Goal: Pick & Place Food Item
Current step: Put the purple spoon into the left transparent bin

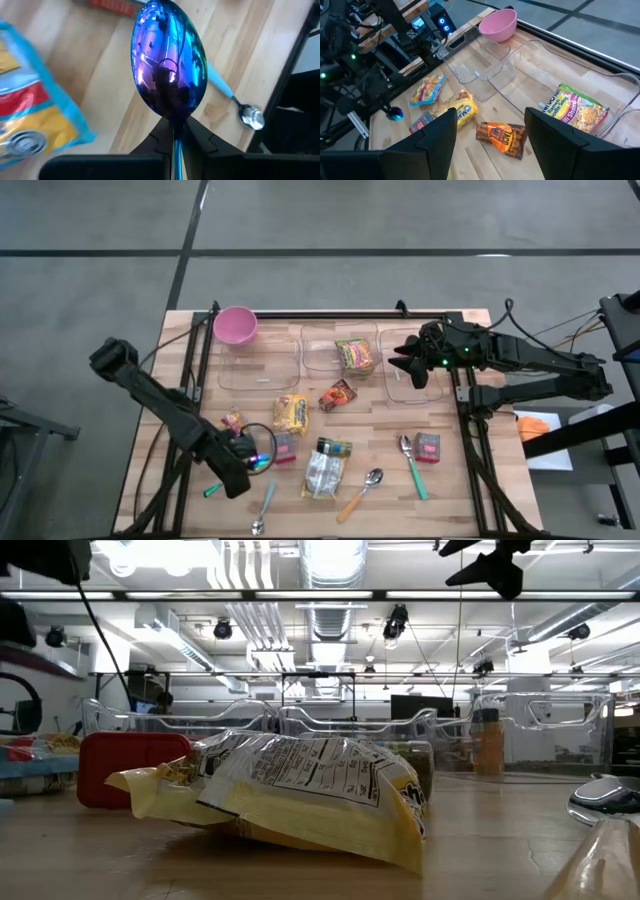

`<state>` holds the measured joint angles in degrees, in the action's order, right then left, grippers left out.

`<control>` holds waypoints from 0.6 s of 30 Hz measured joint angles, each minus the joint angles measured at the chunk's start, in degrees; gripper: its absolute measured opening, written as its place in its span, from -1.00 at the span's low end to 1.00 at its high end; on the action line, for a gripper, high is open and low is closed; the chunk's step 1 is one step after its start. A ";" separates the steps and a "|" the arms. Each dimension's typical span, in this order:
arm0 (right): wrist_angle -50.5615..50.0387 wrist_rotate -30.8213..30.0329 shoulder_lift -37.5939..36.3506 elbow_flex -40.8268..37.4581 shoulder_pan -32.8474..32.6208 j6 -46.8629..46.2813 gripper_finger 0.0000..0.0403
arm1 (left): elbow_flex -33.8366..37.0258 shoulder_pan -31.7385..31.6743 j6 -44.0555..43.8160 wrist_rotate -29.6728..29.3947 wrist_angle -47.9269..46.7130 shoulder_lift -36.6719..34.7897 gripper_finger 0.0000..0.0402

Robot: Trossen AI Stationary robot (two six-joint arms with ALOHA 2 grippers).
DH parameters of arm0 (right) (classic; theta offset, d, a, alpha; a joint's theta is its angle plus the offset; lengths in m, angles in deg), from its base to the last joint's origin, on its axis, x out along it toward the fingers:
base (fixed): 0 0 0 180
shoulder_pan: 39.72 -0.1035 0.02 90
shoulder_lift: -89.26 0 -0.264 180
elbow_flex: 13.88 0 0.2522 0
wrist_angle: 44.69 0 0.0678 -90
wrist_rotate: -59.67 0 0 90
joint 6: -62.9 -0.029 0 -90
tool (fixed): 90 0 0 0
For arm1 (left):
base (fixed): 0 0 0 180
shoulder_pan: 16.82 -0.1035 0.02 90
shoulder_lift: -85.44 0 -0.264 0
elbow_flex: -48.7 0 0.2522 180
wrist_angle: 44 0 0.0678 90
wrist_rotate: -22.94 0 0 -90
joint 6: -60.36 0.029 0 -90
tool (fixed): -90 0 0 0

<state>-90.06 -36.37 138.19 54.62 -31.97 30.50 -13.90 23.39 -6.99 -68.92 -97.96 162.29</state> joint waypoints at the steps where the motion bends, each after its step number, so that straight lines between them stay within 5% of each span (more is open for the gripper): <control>1: 0.10 0.00 0.00 0.00 0.00 0.00 0.13 | 0.00 -0.01 -0.23 -0.65 -1.02 -1.25 -0.90; 11: 0.90 -0.02 0.38 -0.04 0.00 0.00 0.13 | 0.00 -2.58 -2.11 -11.71 -5.10 -13.89 -0.90; 18: 3.90 0.00 2.72 -0.09 0.02 0.00 0.13 | 0.00 -11.19 4.00 -15.54 -5.08 -19.64 -0.90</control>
<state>-86.16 -36.37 140.91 54.53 -31.95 30.50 -13.90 12.20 -2.99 -84.47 -103.04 142.66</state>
